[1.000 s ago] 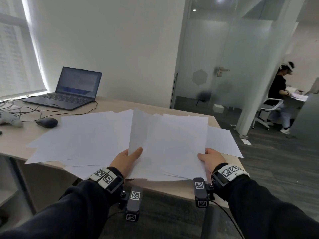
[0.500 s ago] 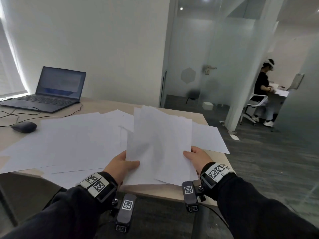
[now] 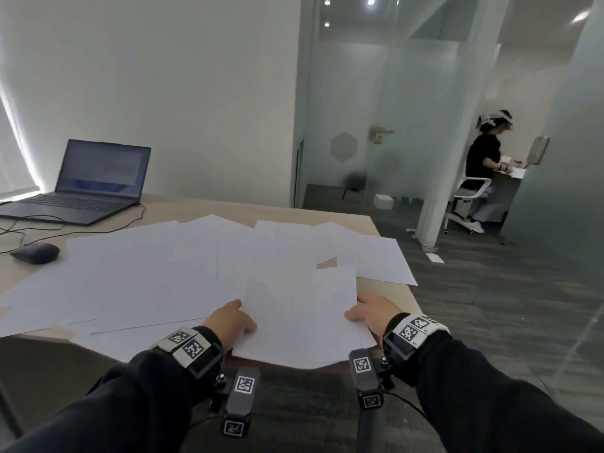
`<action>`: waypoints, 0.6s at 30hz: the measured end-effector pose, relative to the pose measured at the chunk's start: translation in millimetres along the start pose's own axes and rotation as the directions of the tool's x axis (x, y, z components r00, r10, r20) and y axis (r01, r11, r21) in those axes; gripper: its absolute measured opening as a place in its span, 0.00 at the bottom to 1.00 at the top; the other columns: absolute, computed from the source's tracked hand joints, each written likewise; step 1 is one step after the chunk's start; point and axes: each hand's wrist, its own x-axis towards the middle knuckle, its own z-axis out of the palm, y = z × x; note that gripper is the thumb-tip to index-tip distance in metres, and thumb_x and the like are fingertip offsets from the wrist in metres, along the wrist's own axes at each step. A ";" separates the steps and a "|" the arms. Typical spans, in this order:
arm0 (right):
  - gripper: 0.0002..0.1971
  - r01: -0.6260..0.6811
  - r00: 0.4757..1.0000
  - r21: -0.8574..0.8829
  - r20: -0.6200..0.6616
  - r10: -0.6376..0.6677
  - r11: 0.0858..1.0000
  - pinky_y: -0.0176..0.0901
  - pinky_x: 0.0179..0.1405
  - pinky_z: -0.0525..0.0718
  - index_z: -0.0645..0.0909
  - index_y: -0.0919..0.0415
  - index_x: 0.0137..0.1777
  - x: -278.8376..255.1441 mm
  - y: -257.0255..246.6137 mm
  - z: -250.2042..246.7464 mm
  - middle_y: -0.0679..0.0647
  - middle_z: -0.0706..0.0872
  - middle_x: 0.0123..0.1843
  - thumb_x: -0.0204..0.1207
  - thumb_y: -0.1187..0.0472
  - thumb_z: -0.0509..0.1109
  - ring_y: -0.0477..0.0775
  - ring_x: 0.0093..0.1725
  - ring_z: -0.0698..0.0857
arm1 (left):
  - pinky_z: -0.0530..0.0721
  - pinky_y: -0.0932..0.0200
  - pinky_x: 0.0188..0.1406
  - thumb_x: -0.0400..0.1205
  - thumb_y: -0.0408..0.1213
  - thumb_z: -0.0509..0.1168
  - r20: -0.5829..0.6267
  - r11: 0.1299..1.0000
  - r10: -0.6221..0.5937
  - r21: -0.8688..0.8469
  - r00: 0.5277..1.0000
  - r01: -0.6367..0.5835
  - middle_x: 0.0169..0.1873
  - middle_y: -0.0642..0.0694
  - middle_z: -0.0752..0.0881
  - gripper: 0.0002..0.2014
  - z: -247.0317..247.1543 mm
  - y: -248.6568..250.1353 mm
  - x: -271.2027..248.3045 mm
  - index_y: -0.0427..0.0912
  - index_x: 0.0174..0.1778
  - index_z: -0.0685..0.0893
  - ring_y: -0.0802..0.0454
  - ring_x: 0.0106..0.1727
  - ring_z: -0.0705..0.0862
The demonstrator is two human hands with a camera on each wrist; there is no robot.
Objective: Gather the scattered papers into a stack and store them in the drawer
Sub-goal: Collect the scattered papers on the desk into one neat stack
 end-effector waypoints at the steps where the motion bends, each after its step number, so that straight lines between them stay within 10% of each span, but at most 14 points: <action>1: 0.09 -0.010 1.000 0.001 -0.012 0.010 1.000 0.60 0.65 0.85 0.88 0.69 0.51 -4.8 2.0 -0.6 0.67 0.91 0.56 0.71 0.67 0.76 0.69 0.57 0.89 | 0.78 0.47 0.65 0.79 0.22 0.66 0.008 1.000 -0.014 -0.007 1.000 0.014 0.77 0.33 0.71 0.36 1.8 -1.4 -3.7 0.40 0.83 0.63 0.34 0.75 0.74; 7: 0.08 -0.013 1.000 -0.069 -0.011 0.012 0.998 0.49 0.59 0.83 0.88 0.69 0.53 -39.4 10.3 -5.5 0.65 0.89 0.59 0.80 0.64 0.72 0.62 0.55 0.86 | 0.84 0.37 0.63 0.63 0.22 0.66 0.104 0.998 0.055 0.035 0.993 -0.059 0.65 0.35 0.83 0.44 8.6 -5.1 -27.7 0.46 0.80 0.69 0.33 0.63 0.83; 12: 0.10 0.137 0.985 0.024 -0.112 -0.134 0.990 0.57 0.58 0.88 0.85 0.60 0.45 -58.3 16.2 -11.1 0.58 0.91 0.44 0.77 0.75 0.68 0.62 0.46 0.90 | 0.87 0.52 0.35 0.70 0.14 0.58 0.075 0.967 0.243 -0.091 0.967 -0.236 0.53 0.38 0.89 0.43 14.4 1.0 -63.6 0.61 0.74 0.66 0.37 0.49 0.89; 18: 0.16 0.289 0.949 0.236 -0.200 -0.245 0.928 0.70 0.62 0.86 0.85 0.53 0.52 -68.1 4.0 -19.3 0.60 0.93 0.54 0.65 0.66 0.68 0.66 0.55 0.91 | 0.87 0.45 0.52 0.69 0.20 0.64 -0.072 0.923 0.364 -0.105 0.928 -0.370 0.45 0.46 0.92 0.31 15.3 17.7 -72.2 0.53 0.65 0.78 0.41 0.50 0.90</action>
